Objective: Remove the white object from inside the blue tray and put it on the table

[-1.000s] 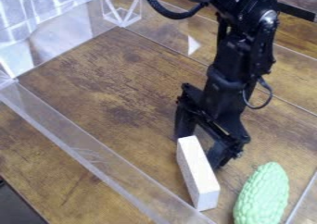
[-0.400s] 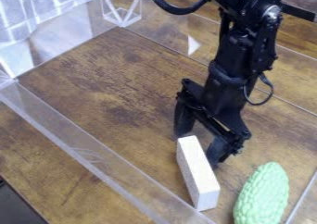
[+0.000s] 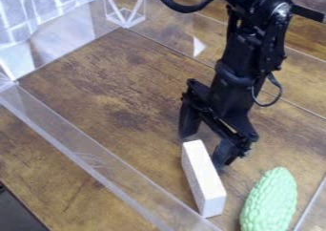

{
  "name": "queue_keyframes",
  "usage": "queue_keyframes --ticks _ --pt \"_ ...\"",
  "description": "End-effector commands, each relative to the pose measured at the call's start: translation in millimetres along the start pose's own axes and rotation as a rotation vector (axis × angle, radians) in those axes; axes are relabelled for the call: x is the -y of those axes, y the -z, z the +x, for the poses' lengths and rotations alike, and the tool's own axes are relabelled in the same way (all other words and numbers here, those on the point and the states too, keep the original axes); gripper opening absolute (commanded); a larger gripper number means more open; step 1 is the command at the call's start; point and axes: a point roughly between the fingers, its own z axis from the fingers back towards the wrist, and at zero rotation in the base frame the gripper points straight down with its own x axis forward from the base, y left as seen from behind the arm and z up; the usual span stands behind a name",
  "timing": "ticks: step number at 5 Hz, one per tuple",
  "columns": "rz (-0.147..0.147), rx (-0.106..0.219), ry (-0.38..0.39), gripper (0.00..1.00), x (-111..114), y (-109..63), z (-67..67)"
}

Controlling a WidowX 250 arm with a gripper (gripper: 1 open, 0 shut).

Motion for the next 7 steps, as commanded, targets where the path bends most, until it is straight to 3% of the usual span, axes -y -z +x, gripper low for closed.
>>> queue_keyframes --ticks 1,2,7 --pt "0.006 0.122 -0.048 1.00 -16 -38.0 10.1" --pt "0.008 0.135 -0.054 1.00 -18 -44.4 10.2" --pt "-0.006 0.140 -0.067 1.00 -21 -48.4 11.4"
